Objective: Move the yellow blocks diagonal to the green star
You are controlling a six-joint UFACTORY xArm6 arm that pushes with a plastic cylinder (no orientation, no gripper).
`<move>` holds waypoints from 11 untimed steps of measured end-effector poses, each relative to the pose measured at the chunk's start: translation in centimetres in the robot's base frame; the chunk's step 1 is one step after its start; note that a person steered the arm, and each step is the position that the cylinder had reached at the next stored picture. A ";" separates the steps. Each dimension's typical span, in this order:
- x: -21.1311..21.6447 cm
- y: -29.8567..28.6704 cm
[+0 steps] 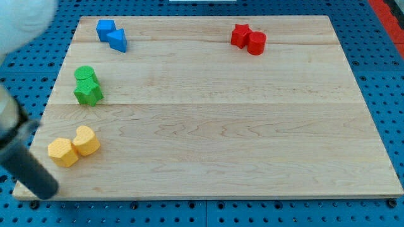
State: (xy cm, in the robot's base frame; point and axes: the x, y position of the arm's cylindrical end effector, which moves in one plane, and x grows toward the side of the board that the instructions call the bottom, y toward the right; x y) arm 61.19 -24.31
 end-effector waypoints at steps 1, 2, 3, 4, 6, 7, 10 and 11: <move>-3.7 0.0; -4.4 0.1; -4.4 2.4; -3.7 0.9; -6.8 -2.4; -7.4 3.2; -5.0 2.4; -5.0 2.7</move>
